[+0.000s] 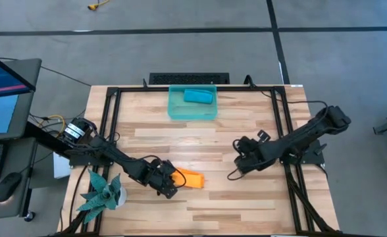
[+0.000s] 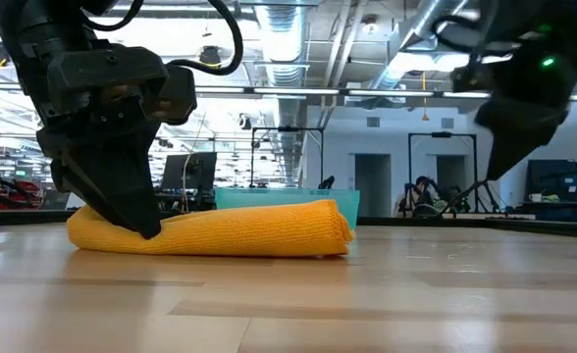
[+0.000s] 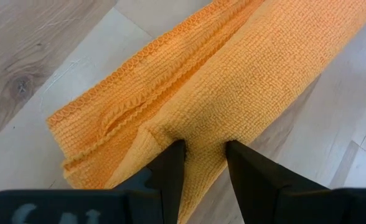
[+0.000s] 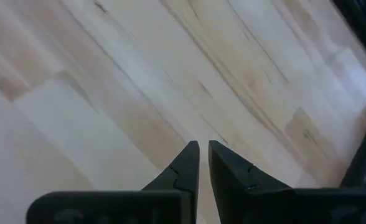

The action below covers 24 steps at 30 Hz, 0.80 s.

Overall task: Roll microfiber towels into tight, uniform cylinder then place into a basket
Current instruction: Put the rolled yellow microfiber cloth into the blue bin

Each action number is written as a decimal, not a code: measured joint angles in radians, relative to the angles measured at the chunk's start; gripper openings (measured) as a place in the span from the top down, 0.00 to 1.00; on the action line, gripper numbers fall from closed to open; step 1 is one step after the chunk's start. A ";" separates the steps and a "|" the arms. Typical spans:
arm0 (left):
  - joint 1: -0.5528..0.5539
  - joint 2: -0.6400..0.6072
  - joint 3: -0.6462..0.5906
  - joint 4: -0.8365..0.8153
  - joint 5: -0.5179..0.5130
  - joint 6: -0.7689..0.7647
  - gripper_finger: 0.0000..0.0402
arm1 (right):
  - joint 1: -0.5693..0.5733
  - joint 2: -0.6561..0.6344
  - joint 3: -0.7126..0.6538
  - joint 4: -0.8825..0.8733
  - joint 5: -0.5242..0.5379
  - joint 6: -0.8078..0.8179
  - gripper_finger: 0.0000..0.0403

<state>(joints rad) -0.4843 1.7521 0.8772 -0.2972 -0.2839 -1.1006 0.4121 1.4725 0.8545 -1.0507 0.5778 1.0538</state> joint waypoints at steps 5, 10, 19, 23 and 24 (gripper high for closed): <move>0.000 0.000 0.000 0.001 -0.008 0.005 0.70 | 0.061 -0.128 -0.079 0.047 0.048 0.095 0.85; 0.000 0.000 0.000 0.005 -0.009 0.003 0.70 | 0.105 -0.241 -0.161 0.293 0.073 0.075 0.85; 0.001 0.000 0.000 0.019 -0.010 0.002 0.70 | 0.058 -0.231 -0.215 0.777 -0.001 -0.180 0.85; 0.001 0.000 0.000 0.022 -0.010 0.013 0.70 | 0.014 -0.174 -0.215 0.939 -0.074 -0.278 0.85; 0.001 0.000 0.000 0.022 -0.010 0.013 0.70 | 0.004 -0.156 -0.215 0.977 -0.091 -0.294 0.85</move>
<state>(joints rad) -0.4835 1.7523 0.8772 -0.2752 -0.2939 -1.0878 0.4158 1.3170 0.6395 -0.0733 0.4863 0.7596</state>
